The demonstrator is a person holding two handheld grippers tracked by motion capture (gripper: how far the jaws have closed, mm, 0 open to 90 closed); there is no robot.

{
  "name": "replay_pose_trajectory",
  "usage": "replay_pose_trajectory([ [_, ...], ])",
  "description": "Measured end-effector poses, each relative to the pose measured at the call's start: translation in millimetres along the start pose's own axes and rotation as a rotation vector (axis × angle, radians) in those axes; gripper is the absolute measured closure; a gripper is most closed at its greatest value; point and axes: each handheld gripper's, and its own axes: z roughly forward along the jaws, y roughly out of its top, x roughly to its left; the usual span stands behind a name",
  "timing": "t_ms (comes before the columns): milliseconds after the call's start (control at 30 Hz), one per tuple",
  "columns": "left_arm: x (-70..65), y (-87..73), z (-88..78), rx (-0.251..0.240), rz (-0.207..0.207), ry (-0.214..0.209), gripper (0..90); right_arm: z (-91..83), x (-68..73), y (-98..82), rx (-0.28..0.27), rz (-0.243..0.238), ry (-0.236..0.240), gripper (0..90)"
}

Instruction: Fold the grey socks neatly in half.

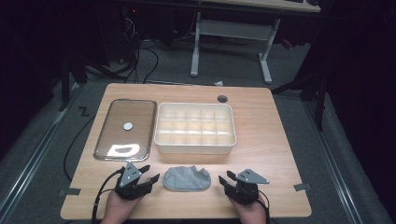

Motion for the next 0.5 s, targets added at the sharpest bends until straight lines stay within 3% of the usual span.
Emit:
replay_pose_trajectory([
  [167,4.0,-0.4,0.2,-0.005,-0.015,0.018,46.1,-4.2,-4.0,-1.1,-0.001,-0.023,-0.043,59.5],
  [267,3.1,-0.5,2.1,-0.007,-0.015,0.019,45.9,-6.4,-7.2,-3.0,-0.007,0.019,-0.048,60.8],
  [367,3.4,0.2,3.2,-0.013,-0.017,0.023,45.5,-6.9,-8.7,-3.3,-0.016,0.017,-0.034,59.8],
  [500,5.4,0.1,4.6,-0.007,-0.046,0.007,45.6,-7.1,-6.6,-2.9,-0.023,0.018,-0.068,54.3],
])
